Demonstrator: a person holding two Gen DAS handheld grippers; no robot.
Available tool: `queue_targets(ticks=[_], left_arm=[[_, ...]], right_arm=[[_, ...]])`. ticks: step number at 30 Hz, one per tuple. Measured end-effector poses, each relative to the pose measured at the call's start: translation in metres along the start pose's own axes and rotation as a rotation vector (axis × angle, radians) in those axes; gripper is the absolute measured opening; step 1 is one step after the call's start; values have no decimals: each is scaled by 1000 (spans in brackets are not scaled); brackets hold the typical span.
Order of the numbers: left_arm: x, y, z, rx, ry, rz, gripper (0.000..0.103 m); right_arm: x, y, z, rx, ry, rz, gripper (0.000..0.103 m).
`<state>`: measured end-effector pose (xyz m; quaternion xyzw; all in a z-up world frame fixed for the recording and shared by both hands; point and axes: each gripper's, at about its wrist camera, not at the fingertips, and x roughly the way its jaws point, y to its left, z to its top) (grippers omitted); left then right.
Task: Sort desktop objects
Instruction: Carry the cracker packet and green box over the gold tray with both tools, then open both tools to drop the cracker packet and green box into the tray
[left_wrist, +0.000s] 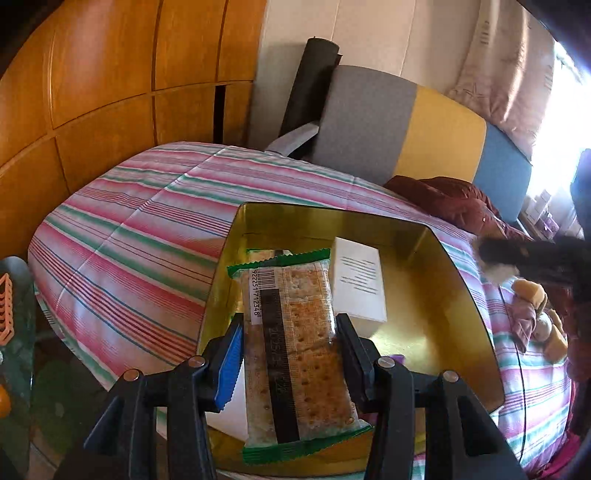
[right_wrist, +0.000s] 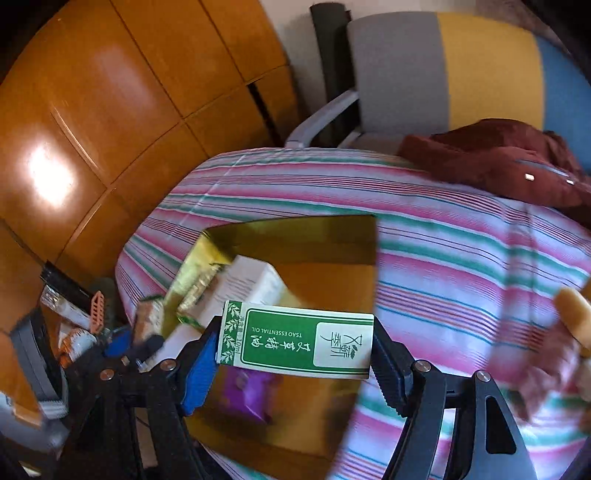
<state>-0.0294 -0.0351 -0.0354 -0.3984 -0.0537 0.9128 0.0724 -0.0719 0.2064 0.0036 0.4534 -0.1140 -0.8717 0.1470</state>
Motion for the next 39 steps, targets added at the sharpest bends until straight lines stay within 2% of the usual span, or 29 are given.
queue_targets(ticks=[7, 9, 12, 16, 18, 23, 30, 34, 39], left_arm=[[15, 12, 0, -3, 17, -7, 48], [17, 10, -1, 9, 23, -25, 52], [20, 11, -2, 4, 28, -65, 57], [18, 14, -3, -14, 22, -64, 58], [17, 16, -4, -25, 23, -53, 58], [8, 19, -5, -42, 20, -7, 58], [-9, 18, -6, -64, 12, 13, 58], [-21, 13, -3, -48, -6, 18, 59], [-38, -4, 0, 3, -39, 21, 59]], right_arm=[[52, 35, 46, 1, 42, 14, 74], [68, 45, 59, 7, 54, 20, 75], [81, 54, 73, 40, 41, 59, 78], [84, 61, 81, 63, 27, 104, 84], [82, 65, 78, 57, 26, 114, 90], [71, 60, 64, 73, 23, 94, 95], [46, 50, 23, 57, 1, 3, 101], [29, 45, 2, 35, -20, -81, 102], [8, 43, -19, 4, -56, -127, 102]])
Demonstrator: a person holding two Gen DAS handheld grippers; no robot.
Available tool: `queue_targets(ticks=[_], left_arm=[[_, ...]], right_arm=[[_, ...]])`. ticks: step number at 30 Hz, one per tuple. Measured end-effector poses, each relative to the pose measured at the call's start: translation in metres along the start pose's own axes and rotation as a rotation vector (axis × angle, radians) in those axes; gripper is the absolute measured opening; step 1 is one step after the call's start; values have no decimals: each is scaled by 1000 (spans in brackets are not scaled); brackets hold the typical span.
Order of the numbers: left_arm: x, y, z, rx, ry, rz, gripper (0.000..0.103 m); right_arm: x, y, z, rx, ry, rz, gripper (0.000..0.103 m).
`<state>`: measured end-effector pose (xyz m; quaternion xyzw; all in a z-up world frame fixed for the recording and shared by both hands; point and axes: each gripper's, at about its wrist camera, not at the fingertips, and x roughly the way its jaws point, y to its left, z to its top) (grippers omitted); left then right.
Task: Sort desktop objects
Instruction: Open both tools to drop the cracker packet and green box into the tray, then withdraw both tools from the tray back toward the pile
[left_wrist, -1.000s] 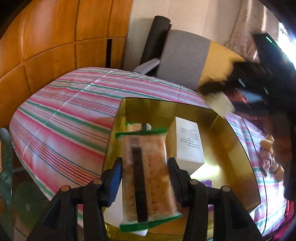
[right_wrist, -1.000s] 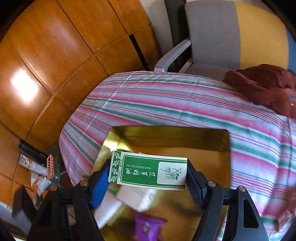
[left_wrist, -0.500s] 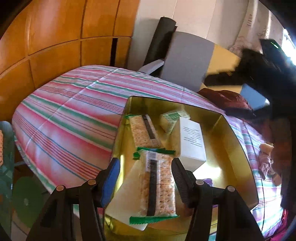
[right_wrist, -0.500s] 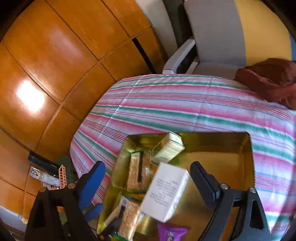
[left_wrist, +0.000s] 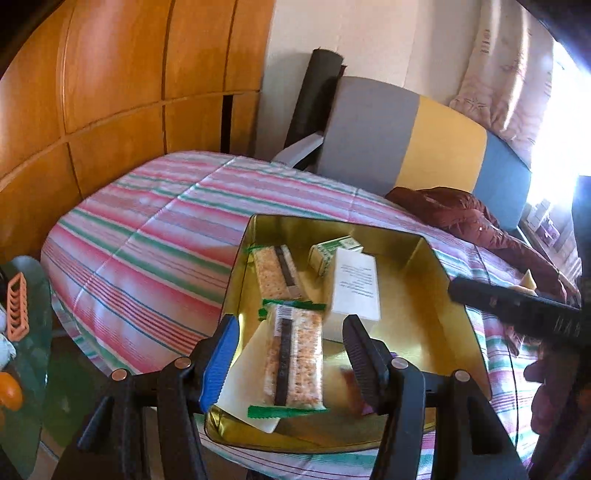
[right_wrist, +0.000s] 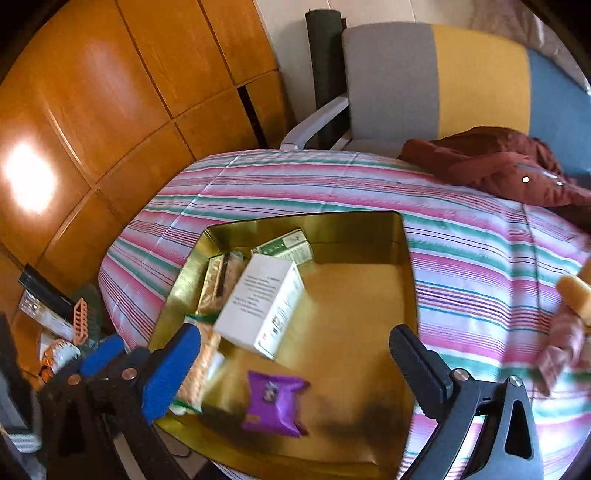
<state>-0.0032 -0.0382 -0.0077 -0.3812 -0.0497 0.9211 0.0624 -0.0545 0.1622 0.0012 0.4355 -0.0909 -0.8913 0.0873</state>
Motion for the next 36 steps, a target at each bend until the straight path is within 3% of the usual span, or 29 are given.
queue_targets(ticks=[8, 14, 23, 36], left_arm=[[-14, -27, -3, 70, -23, -18, 60], [-22, -45, -8, 119, -37, -31, 60], [-27, -75, -13, 210, -37, -66, 60], [-18, -132, -29, 337, 29, -226, 60]], right_arm=[[-28, -3, -31, -95, -59, -116, 103], [-41, -21, -47, -92, -66, -174, 103], [-56, -75, -62, -13, -45, -278, 103], [-85, -189, -76, 212, 35, -375, 103]])
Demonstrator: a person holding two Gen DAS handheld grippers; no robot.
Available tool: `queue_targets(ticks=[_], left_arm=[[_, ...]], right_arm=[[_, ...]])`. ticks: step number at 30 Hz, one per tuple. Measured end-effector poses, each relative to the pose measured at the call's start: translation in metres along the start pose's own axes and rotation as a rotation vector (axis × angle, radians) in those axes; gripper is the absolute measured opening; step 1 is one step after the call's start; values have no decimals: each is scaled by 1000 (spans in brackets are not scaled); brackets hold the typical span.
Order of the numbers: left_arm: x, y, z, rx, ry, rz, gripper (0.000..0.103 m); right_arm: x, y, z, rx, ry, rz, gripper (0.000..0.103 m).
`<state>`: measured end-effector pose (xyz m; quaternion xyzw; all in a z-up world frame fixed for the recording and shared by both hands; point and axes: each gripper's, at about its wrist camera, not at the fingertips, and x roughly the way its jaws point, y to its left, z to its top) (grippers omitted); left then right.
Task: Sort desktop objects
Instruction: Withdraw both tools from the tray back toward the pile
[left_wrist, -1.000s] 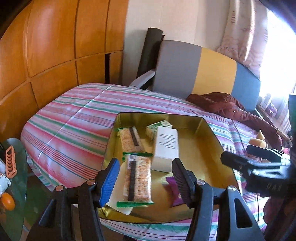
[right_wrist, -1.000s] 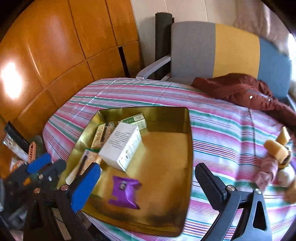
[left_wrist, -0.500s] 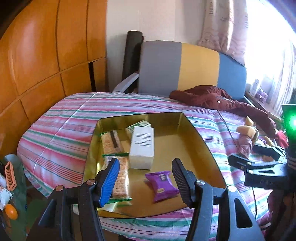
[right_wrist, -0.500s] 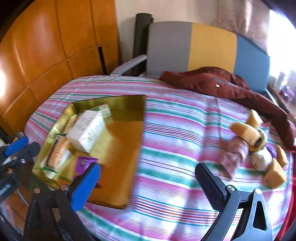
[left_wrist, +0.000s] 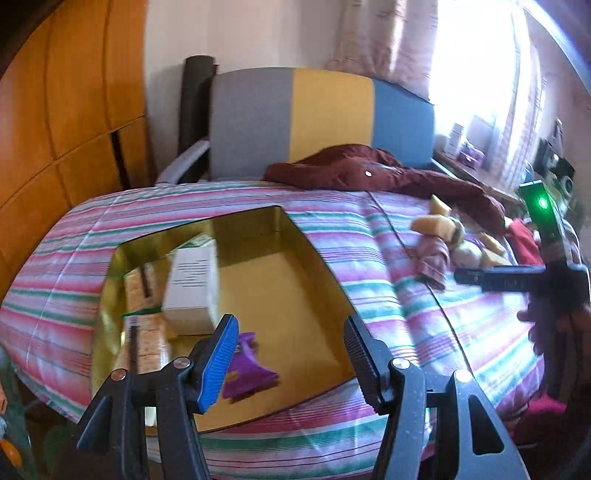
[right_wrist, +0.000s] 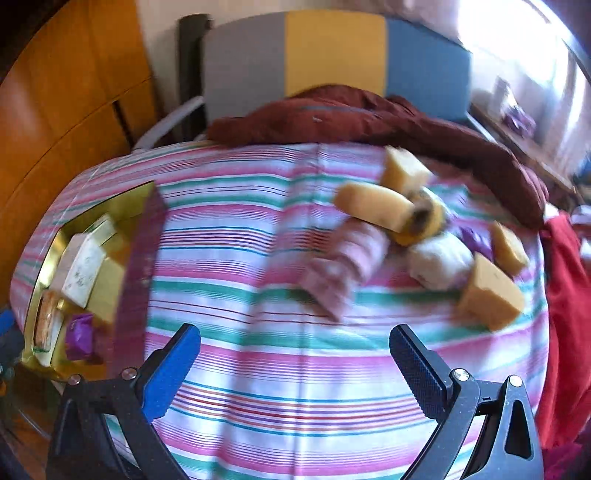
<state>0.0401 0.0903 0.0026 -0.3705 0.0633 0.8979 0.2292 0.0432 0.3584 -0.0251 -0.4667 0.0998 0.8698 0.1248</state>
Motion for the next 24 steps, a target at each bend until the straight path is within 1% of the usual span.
queue_targets(ticks=[2, 4, 8, 10, 13, 17, 21, 24], left_arm=[[3, -7, 0, 18, 8, -17, 60], [7, -14, 1, 31, 22, -35, 60], [13, -26, 0, 52, 46, -49, 60], [16, -32, 0, 68, 54, -53, 61], [20, -41, 1, 88, 67, -61, 61], [26, -52, 4, 111, 86, -76, 61], [33, -64, 10, 135, 92, -88, 61], [40, -73, 16, 142, 104, -104, 61]], right_arm=[[2, -23, -1, 55, 19, 2, 103], [4, -47, -4, 114, 30, -16, 103], [6, -93, -5, 238, 40, -39, 103], [6, -110, -3, 271, 33, -53, 103], [4, -132, -1, 308, 11, -77, 103], [2, -156, 5, 344, -26, -84, 103], [0, -178, 9, 353, -67, -128, 103], [4, -198, 11, 389, -96, -143, 103]])
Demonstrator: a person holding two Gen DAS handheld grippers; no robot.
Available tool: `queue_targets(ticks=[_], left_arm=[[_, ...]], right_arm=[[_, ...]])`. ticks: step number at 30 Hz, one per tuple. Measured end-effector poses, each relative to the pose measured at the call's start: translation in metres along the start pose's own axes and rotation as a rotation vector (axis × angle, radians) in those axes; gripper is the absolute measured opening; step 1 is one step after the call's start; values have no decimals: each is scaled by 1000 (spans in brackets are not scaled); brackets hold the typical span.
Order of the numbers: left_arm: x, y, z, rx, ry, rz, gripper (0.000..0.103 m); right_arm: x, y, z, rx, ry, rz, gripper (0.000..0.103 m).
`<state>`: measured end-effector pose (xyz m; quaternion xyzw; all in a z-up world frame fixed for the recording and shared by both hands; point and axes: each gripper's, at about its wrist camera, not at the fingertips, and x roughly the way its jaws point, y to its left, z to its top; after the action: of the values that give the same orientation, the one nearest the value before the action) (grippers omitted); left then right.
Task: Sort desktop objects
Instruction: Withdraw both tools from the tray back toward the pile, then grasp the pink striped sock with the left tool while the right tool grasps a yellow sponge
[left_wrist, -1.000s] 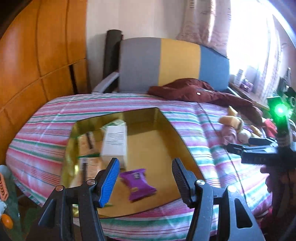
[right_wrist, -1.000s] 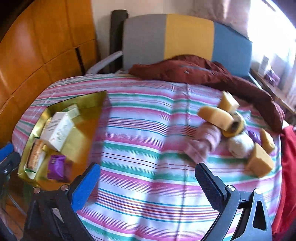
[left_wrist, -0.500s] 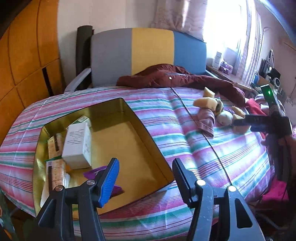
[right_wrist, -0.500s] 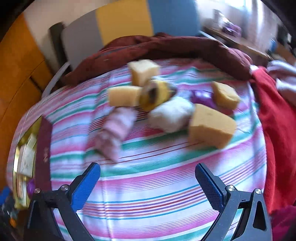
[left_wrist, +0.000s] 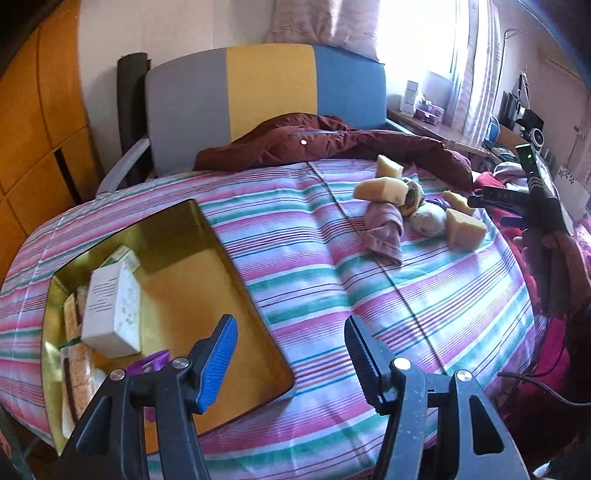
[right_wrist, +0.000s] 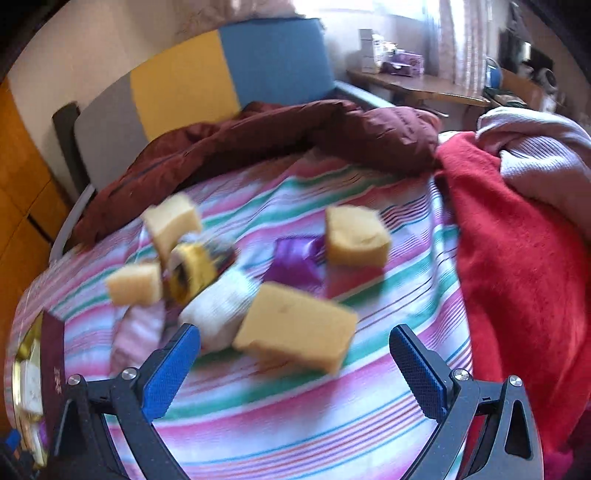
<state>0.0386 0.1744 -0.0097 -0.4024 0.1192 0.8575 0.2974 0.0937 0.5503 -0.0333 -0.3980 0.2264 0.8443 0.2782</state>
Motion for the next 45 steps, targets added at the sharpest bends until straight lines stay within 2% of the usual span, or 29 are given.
queue_targets(ticks=[4, 6, 12, 15, 18, 23, 28, 30, 33, 38, 42, 45], left_arm=[[13, -13, 12, 8, 15, -10, 62], [23, -23, 19, 20, 24, -19, 63], [54, -43, 41, -19, 73, -104, 66], [68, -57, 51, 18, 69, -101, 66], [82, -65, 61, 11, 80, -128, 67], [110, -83, 77, 28, 91, -145, 73], [139, -94, 91, 54, 108, -138, 73], [147, -95, 95, 55, 114, -143, 73], [161, -98, 102, 64, 125, -151, 73], [185, -107, 110, 88, 148, -167, 73], [200, -114, 113, 102, 159, -174, 73], [215, -116, 111, 90, 194, -175, 68]], right_arm=[[14, -24, 2, 87, -9, -3, 103], [24, -29, 0, 121, 23, -1, 103], [32, -9, 1, 48, 28, 11, 103], [38, 4, -2, -26, 39, -40, 103], [45, 8, -4, -58, 55, -65, 103], [51, 6, -5, -49, 68, -71, 103], [50, 5, -4, -61, 52, -75, 101], [47, 8, -5, -83, 41, -86, 91], [46, 12, -6, -100, 52, -76, 83], [48, 15, -4, -125, 66, -85, 83], [50, 5, -2, -54, 99, -38, 86], [50, 1, -2, -36, 97, -23, 86]])
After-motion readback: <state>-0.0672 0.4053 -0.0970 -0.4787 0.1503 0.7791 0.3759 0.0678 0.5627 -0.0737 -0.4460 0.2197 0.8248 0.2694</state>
